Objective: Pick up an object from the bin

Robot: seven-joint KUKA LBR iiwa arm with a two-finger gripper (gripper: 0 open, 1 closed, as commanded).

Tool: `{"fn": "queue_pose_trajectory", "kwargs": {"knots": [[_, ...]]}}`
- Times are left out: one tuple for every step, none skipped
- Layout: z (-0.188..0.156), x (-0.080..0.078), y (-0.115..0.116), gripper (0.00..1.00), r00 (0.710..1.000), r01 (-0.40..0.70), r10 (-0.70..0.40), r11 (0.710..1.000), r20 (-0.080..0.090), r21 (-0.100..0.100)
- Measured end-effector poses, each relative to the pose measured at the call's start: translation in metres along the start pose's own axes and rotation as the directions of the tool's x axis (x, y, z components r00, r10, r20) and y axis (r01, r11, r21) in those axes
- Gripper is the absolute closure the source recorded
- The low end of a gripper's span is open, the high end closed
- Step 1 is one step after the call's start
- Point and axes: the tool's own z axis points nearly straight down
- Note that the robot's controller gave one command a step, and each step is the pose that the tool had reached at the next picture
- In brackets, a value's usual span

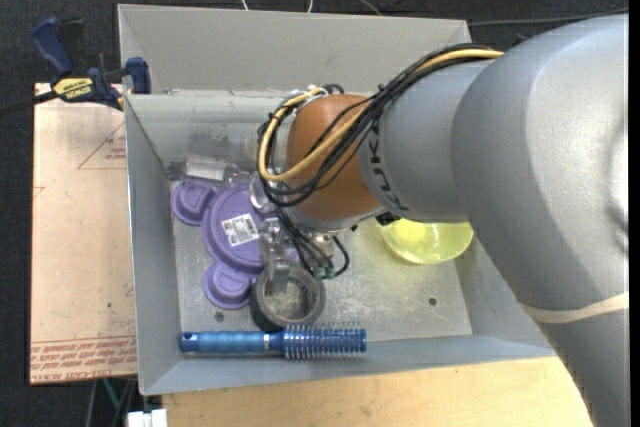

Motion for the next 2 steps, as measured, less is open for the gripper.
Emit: {"fn": "queue_pose_trajectory", "kwargs": {"knots": [[0.0,-0.002,0.0,1.0,1.0,-0.001,0.001,1.0,-0.007,0.002],[-0.052,-0.033,-0.011,1.0,0.985,0.17,-0.17,0.985,0.004,0.001]]}}
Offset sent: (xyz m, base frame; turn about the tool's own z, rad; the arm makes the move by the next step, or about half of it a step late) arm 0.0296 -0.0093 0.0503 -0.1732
